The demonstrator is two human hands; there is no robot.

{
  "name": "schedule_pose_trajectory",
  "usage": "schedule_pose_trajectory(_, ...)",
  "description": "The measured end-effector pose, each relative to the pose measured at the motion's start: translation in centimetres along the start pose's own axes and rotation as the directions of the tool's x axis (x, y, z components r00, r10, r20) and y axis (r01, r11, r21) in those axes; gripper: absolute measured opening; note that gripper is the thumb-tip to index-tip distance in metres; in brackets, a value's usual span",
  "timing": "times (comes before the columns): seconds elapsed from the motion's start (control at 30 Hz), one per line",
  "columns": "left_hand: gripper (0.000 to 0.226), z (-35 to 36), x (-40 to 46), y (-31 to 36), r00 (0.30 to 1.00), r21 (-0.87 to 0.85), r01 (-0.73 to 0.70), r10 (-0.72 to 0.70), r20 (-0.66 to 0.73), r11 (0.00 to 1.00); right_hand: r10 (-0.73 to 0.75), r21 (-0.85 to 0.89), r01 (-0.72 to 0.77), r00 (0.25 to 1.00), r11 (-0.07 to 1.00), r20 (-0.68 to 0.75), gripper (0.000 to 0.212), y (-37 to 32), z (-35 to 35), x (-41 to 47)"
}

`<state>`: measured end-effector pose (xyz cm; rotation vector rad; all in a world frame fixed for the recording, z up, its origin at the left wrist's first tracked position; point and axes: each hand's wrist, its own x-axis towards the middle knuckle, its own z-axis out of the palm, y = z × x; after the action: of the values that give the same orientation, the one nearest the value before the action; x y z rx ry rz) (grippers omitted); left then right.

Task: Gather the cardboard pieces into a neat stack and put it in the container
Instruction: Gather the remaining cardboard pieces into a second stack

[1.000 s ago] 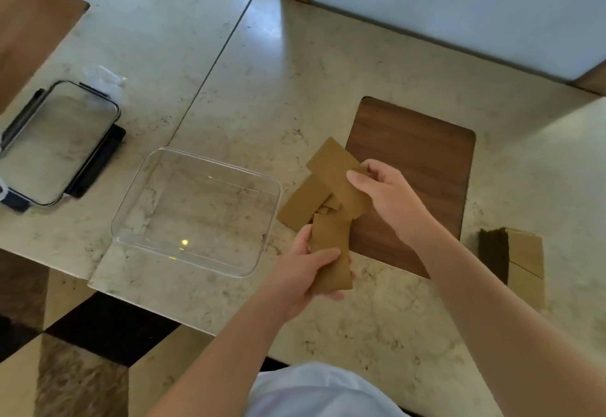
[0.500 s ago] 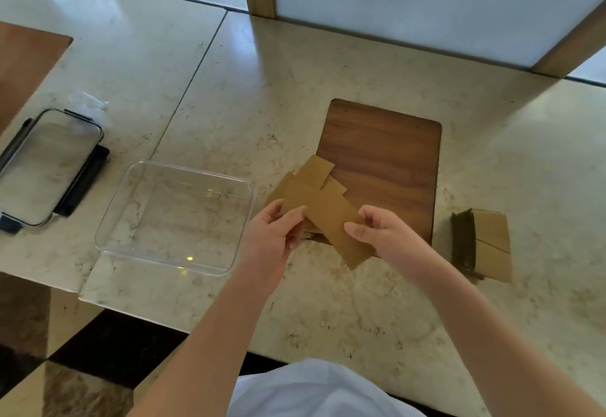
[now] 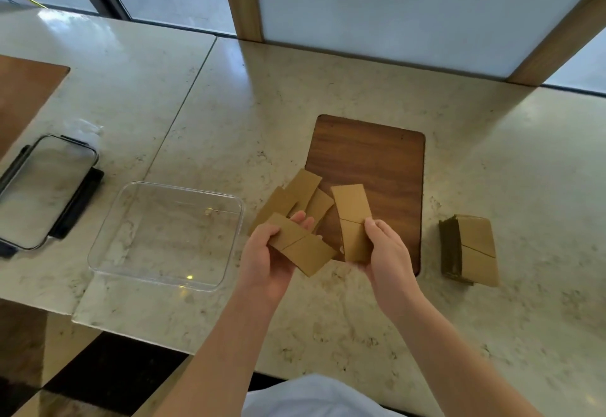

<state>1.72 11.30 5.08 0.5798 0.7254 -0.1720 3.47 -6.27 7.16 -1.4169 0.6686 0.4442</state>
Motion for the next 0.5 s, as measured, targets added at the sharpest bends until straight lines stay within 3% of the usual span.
schedule_pose_trajectory(0.1, 0.032, 0.3, 0.1, -0.4, 0.998, 0.045, 0.051, -0.049, -0.039, 0.998, -0.057, -0.181, 0.074, 0.994, 0.981, 0.098, 0.034, 0.9, 0.7, -0.8)
schedule_pose_trajectory(0.23, 0.06, 0.1, 0.0, -1.4, 0.99, 0.048, 0.14, -0.14, 0.01, 0.989, -0.141, -0.509, 0.223, 0.971, 0.832, 0.194, 0.033, 2.2, 1.8, -1.0)
schedule_pose_trajectory(0.33, 0.033, -1.4, -0.3, -1.9, 0.988, 0.054, 0.106, -0.111, 0.107, 0.993, -0.204, -0.669, 0.263, 0.965, 0.696, 0.166, 0.029, 2.5, 2.5, -0.6)
schedule_pose_trajectory(0.37, 0.036, -2.0, -0.2, -2.1, 0.991, 0.076, 0.09, -0.097, 0.093, 0.993, -0.228, -0.723, 0.286, 0.957, 0.629, 0.179, 0.03, 2.4, 2.6, -0.2)
schedule_pose_trajectory(0.5, 0.045, -4.2, -0.9, -1.8, 0.988, 0.039, 0.154, -0.153, -0.032, 0.987, -0.3, -0.727, 0.389, 0.918, 0.565, 0.258, 0.013, 1.1, 4.2, 3.6)
